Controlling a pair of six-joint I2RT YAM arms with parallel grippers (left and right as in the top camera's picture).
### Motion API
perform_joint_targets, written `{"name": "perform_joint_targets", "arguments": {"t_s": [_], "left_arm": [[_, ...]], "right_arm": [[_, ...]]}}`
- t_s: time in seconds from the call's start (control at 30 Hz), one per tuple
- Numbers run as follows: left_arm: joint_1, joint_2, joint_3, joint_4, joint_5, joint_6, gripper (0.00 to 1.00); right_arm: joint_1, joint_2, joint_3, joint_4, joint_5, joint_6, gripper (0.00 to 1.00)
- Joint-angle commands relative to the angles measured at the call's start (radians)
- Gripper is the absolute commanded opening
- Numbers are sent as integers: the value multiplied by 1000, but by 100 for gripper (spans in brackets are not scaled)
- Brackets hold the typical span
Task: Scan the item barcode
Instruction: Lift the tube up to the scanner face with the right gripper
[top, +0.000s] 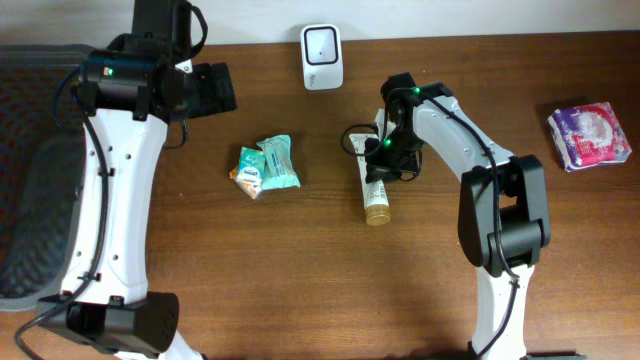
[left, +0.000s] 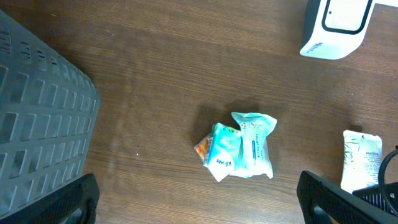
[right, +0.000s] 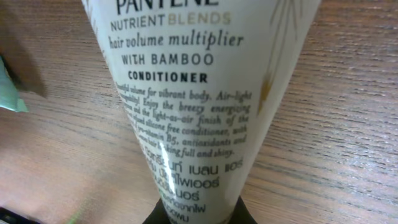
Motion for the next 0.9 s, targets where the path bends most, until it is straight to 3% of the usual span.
{"name": "perform_joint_targets", "arguments": {"t_s": [0.0,0.13,0.33,0.53,0.73,0.8,0.87], "left_arm": [[2,-3,10,2,-8,12,99],[2,-3,10,2,-7,12,99],[2,-3,10,2,-7,12,99],[2,-3,10,2,-7,12,99],[2,-3,10,2,-7,12,99],[2,-3,10,2,-7,12,99],[2,-3,10,2,-7,12,99]], "right_arm": [[10,2,24,-7,27,-10,4],[12,-27,27,13,56,-10,4],[31,-248,36,133,235,-11,4],[75,-368,36,252,227,-37,4],[84,-371,37,358,66,-32,4],[84,-372,39,369,63,37,4],[81,-376,40,360,63,219,4]]}}
